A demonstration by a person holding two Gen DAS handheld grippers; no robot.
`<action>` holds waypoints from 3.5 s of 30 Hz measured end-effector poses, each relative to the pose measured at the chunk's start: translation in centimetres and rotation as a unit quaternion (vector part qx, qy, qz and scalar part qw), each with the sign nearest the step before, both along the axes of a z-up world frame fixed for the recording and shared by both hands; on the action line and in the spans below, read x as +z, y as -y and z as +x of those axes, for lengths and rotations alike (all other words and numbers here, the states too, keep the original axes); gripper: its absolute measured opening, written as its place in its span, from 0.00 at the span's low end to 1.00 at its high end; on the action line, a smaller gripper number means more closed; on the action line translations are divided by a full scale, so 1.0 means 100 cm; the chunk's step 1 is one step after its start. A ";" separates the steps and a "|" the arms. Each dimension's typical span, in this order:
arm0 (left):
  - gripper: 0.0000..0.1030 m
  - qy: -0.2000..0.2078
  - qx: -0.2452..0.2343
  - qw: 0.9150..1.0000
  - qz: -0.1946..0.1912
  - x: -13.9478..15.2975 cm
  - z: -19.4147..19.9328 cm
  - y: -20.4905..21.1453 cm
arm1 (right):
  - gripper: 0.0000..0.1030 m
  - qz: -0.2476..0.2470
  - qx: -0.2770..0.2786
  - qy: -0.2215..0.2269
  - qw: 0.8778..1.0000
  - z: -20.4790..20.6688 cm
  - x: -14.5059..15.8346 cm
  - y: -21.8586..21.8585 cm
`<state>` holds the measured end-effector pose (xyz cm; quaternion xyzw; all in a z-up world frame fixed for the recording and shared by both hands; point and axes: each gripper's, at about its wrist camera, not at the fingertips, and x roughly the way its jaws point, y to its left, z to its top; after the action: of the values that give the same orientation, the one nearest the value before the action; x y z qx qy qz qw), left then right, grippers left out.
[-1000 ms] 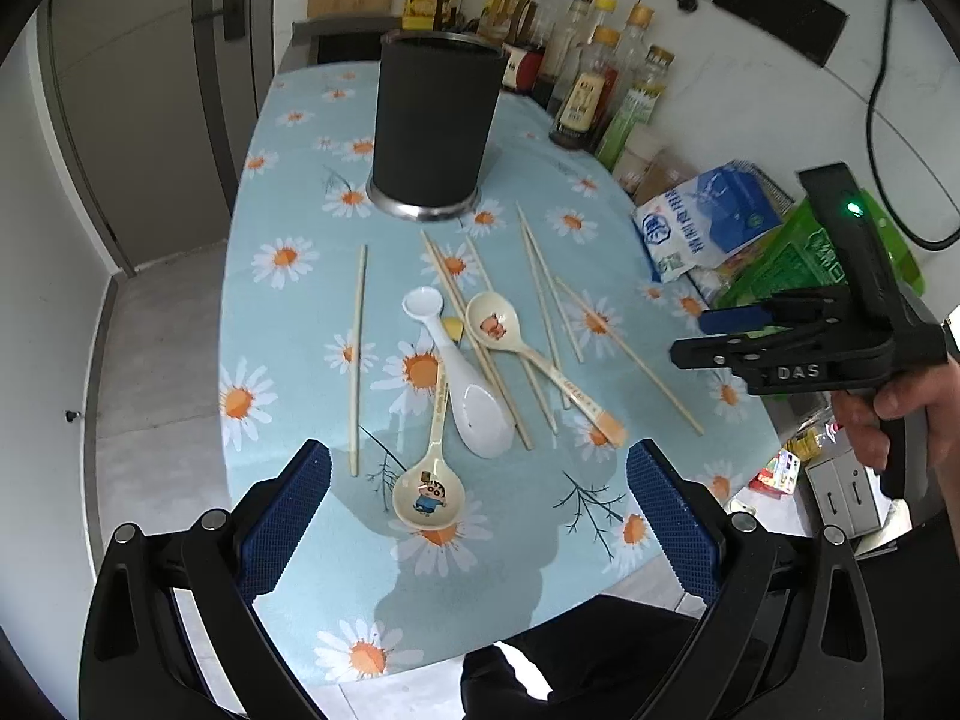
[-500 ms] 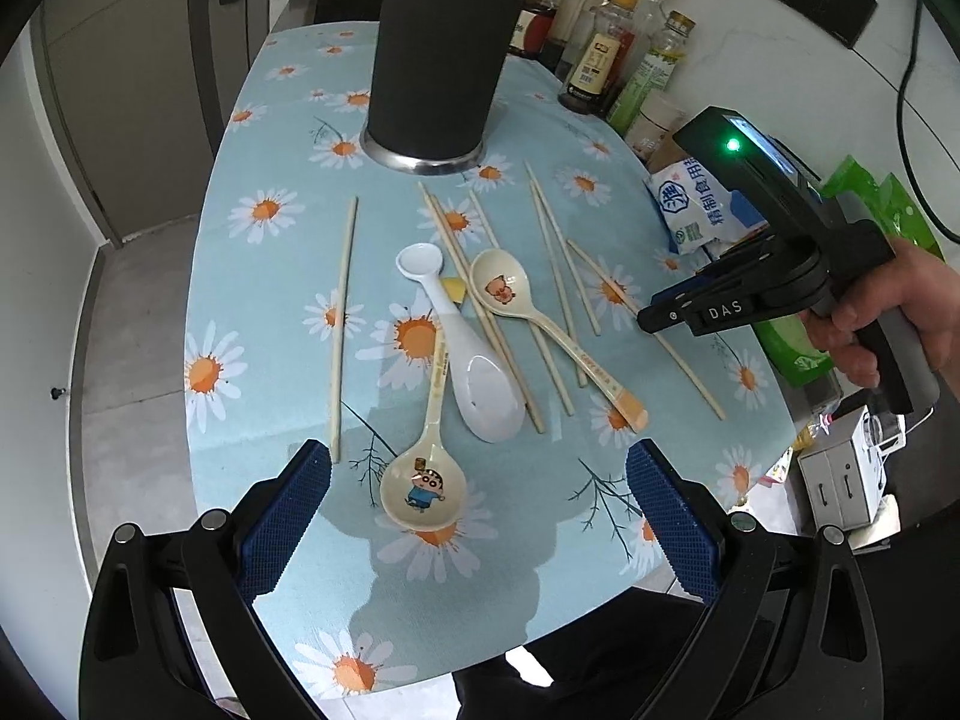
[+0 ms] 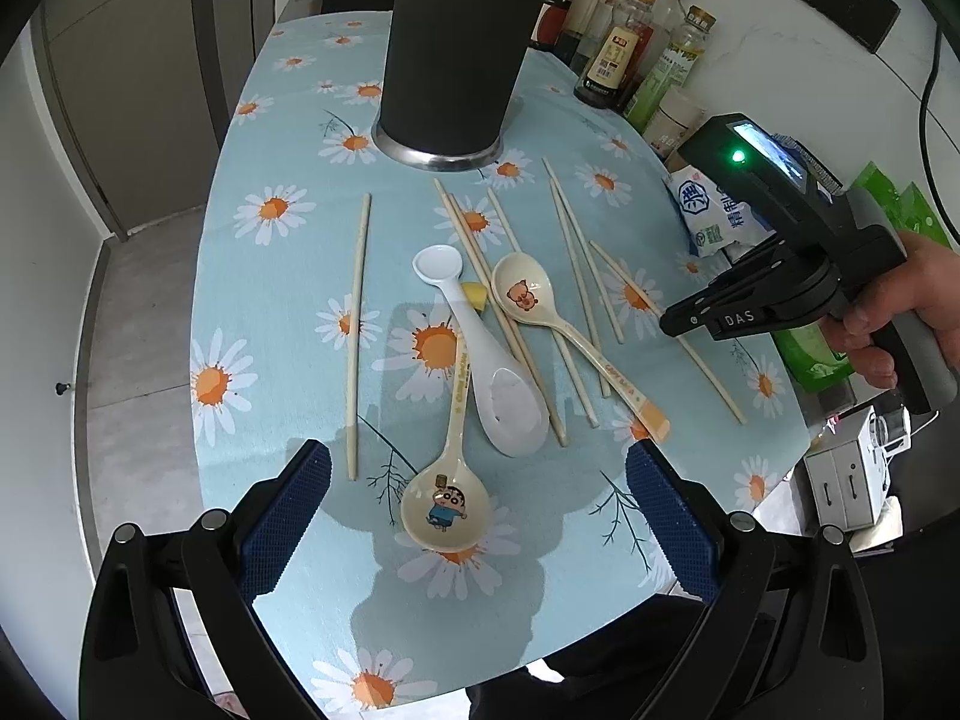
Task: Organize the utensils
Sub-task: 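Grasp another wooden chopstick with the left tool while the right tool holds its chopstick, then lift both held chopsticks and carry them over the black utensil holder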
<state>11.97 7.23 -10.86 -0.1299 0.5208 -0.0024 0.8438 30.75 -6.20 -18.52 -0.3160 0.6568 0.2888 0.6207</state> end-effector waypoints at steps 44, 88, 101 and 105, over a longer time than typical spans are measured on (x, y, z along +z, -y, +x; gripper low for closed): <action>0.09 -0.197 -0.029 0.977 0.072 -0.063 0.138 -0.062 | 0.06 0.261 -0.095 -0.034 0.960 -0.008 0.082 0.075; 0.03 0.066 0.092 0.993 -0.034 0.063 0.082 -0.046 | 0.06 0.383 0.001 -0.027 0.923 0.032 0.121 -0.003; 0.03 0.206 0.082 0.975 -0.032 0.126 0.115 -0.045 | 0.06 0.472 -0.007 0.080 0.878 0.068 0.195 -0.018; 0.03 0.244 0.086 0.966 -0.028 0.135 0.127 -0.053 | 0.06 0.496 -0.011 0.124 0.860 0.077 0.208 -0.022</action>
<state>24.66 12.51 2.61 -0.1934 0.2859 0.0235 0.9383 38.43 -3.99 2.30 0.0076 0.3484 0.5277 0.7747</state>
